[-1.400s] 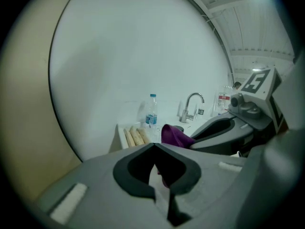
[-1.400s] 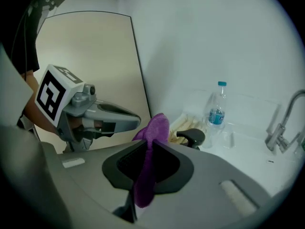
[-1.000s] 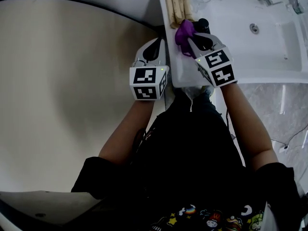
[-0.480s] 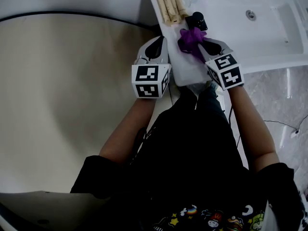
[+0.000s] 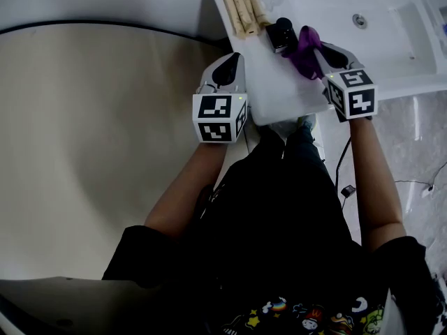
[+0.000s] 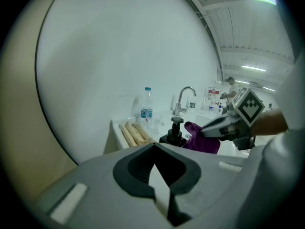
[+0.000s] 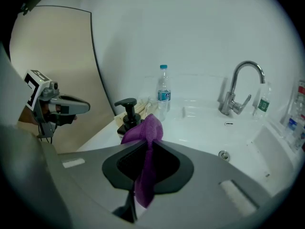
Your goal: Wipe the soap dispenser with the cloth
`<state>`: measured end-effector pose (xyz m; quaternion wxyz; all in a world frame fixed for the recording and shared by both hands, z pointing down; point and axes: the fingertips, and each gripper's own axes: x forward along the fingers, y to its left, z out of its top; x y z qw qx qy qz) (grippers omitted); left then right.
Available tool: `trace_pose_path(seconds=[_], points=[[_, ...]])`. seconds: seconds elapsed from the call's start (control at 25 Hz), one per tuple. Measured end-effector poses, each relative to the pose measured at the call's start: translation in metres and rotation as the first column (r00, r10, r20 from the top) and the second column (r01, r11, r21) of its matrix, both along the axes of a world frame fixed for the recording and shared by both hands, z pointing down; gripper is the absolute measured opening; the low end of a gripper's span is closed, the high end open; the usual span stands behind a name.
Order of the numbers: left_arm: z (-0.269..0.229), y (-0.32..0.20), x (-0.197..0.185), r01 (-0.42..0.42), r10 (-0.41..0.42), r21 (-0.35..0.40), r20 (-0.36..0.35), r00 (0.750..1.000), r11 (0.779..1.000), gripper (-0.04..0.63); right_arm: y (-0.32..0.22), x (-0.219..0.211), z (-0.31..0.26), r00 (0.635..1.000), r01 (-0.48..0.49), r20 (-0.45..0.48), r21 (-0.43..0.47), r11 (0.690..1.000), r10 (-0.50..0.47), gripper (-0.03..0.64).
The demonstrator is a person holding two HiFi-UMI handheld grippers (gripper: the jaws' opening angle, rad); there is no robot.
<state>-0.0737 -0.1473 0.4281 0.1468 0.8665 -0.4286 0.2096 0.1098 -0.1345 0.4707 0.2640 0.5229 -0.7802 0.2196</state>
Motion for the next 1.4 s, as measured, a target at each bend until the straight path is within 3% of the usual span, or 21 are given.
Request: trace_pose_path(seconds=[0.2, 0.64, 0.8, 0.96, 1.12, 1.28, 1.4], points=[[-0.004, -0.001, -0.005, 0.013, -0.013, 0.003, 0.002, 1.0, 1.0, 0.0, -0.005, -0.011, 0.004, 1.0, 0.015, 0.005, -0.011, 1.0, -0.015, 0.055], [-0.007, -0.004, -0.009, 0.045, -0.045, 0.012, -0.021, 0.999, 0.999, 0.0, 0.017, -0.113, 0.013, 0.975, 0.204, 0.099, -0.044, 0.978, -0.199, 0.055], [-0.009, -0.003, -0.018, 0.064, -0.064, 0.014, -0.02, 0.998, 0.998, 0.0, -0.007, -0.129, -0.002, 0.984, 0.118, 0.135, 0.02, 0.993, -0.12, 0.055], [-0.009, -0.004, -0.029, 0.081, -0.081, 0.012, -0.023, 0.996, 0.997, 0.0, -0.028, -0.13, -0.01, 0.988, -0.054, 0.146, 0.048, 0.997, 0.046, 0.057], [-0.006, -0.009, -0.037, 0.081, -0.081, 0.012, -0.027, 0.996, 0.997, 0.0, -0.039, -0.132, -0.006, 0.921, -0.254, 0.295, -0.037, 0.966, 0.253, 0.055], [-0.008, -0.015, -0.04, 0.07, -0.07, 0.008, -0.028, 0.997, 0.997, 0.0, -0.043, -0.144, -0.004, 0.836, -0.31, 0.423, -0.161, 0.937, 0.35, 0.055], [-0.012, -0.017, -0.044, 0.059, -0.058, 0.01, -0.027, 0.998, 0.998, 0.0, -0.041, -0.142, 0.004, 0.754, -0.359, 0.484, -0.262, 0.896, 0.444, 0.055]])
